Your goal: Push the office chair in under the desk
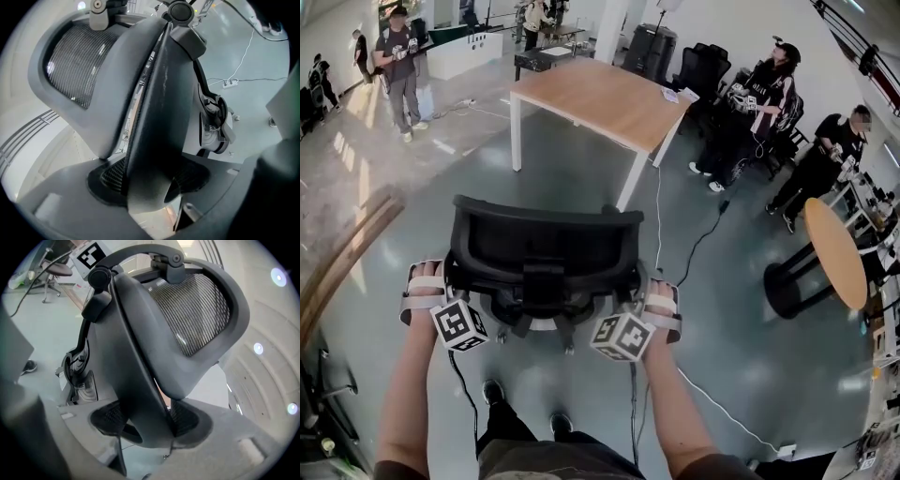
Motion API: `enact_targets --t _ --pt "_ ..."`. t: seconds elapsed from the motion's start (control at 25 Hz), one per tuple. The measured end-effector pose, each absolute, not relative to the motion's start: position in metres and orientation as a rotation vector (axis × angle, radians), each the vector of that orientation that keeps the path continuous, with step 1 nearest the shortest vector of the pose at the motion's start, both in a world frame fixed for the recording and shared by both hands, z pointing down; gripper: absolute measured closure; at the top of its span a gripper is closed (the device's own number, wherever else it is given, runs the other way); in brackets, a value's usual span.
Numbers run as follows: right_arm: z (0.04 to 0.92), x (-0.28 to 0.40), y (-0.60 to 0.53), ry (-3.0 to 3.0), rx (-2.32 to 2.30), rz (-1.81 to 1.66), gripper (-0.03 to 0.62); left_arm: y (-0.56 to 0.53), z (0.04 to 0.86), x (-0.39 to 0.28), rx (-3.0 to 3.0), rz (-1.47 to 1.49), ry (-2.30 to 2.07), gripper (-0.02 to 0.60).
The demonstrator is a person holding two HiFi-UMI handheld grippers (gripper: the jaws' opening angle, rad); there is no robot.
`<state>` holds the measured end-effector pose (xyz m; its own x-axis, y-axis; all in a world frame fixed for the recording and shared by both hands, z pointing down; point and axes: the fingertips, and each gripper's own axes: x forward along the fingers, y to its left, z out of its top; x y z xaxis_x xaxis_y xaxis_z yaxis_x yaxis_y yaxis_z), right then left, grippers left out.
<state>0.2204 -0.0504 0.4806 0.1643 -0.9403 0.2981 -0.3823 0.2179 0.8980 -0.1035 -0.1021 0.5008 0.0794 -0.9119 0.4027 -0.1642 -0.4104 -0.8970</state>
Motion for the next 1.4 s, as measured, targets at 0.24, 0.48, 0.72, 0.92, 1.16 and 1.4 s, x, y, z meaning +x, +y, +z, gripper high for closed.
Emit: enact_targets --t 0.24,0.48,0.72,0.92,1.16,1.4 --pt "0.479 0.198 -0.099 -1.363 1.401 -0.627 0.341 -0.169 0.499 -0.123 -1.690 -1.362 1.019 0.279" --pt "0.474 0.166 -0.139 -1.314 1.444 -0.590 0.339 -0.230 0.494 -0.150 -1.698 -1.331 0.961 0.279" --pt "0.473 0.144 -0.176 -1.269 1.480 -0.563 0.339 -0.287 0.491 -0.166 -1.705 -1.297 0.907 0.279" --pt "0.473 0.129 -0.204 -1.226 1.518 -0.547 0.336 -0.329 0.492 -0.176 -1.716 -1.281 0.866 0.281" --pt "0.470 0.113 -0.236 -1.212 1.523 -0.549 0.335 -0.377 0.490 -0.186 -1.722 -1.270 0.845 0.279" --pt "0.472 0.109 -0.273 -1.196 1.543 -0.539 0.335 -0.413 0.492 -0.190 -1.698 -1.240 0.817 0.280"
